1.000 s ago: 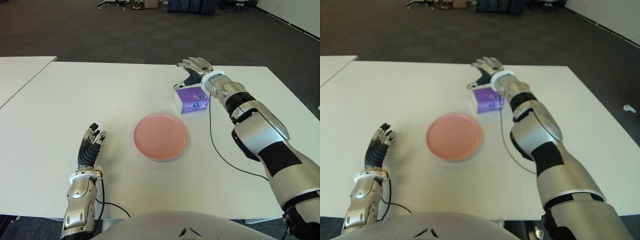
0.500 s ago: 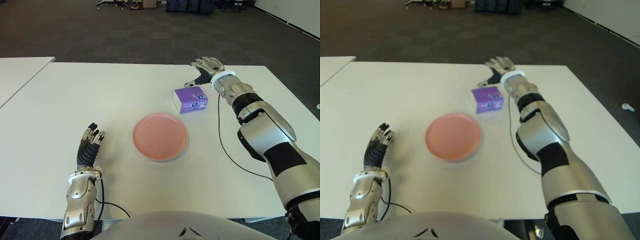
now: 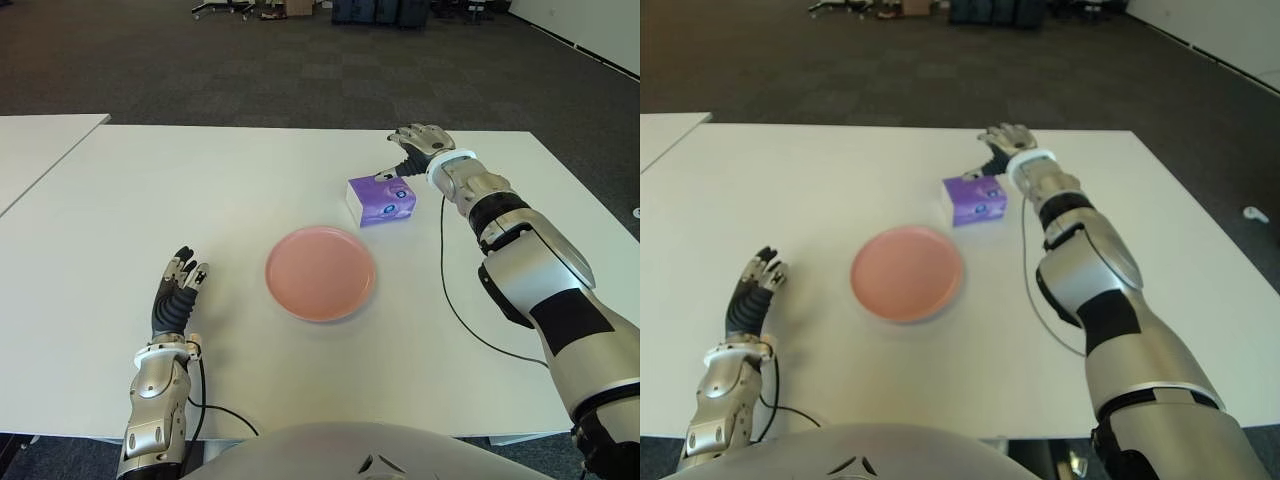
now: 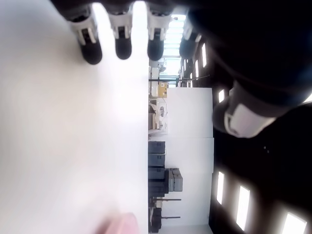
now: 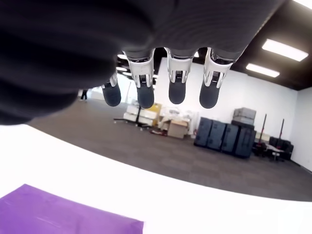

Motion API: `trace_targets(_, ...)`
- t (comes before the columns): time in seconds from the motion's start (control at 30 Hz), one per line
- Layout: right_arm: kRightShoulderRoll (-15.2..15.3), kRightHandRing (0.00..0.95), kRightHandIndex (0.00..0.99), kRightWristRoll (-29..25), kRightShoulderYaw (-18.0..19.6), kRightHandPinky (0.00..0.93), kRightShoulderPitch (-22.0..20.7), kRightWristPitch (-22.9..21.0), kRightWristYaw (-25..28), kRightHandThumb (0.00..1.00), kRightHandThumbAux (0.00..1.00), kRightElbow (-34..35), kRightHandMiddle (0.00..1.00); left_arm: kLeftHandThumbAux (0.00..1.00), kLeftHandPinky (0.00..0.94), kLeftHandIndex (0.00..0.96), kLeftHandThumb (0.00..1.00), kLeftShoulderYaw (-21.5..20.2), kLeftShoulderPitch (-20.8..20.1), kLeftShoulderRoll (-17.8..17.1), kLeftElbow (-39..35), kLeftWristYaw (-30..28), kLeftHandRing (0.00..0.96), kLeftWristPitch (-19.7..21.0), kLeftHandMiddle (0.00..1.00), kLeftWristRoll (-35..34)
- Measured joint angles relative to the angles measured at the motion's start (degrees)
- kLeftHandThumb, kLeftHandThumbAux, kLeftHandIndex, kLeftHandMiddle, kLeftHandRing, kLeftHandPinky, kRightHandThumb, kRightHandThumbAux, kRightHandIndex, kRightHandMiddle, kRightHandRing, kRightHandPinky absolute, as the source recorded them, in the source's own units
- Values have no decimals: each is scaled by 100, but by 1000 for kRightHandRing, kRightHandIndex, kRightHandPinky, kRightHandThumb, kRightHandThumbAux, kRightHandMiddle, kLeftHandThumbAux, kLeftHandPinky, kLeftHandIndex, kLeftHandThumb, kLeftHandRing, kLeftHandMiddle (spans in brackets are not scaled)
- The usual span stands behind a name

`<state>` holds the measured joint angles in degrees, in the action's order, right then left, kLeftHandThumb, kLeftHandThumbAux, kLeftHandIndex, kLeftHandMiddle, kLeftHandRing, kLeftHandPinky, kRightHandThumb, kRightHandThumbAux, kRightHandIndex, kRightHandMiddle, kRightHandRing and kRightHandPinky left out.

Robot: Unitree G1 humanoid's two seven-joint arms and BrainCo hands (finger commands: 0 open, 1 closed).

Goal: Put the tissue paper into the plate.

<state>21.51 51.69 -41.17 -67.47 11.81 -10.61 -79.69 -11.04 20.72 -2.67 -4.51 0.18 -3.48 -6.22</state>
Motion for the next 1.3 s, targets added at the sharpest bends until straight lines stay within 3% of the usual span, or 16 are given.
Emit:
trace_targets(0.3,-36,0,0,14,-41,0,203,-39,60,403,234,-5,0,527,23,0,23,-6,-5,-4,0,0,0,7,0,1)
trace_targets(0.67,-311,0,0,226,-290,0,518,-47,261,393,229,-65,0,529,19,0,33,-19,-52,-4,10,0,0,8,0,-47)
trace_targets(1.3,-541,0,0,235,-336,0,515,142,379,396,241,-60,0,528,16,0,32,-40,-52,-4,5,0,0,87,0,-75)
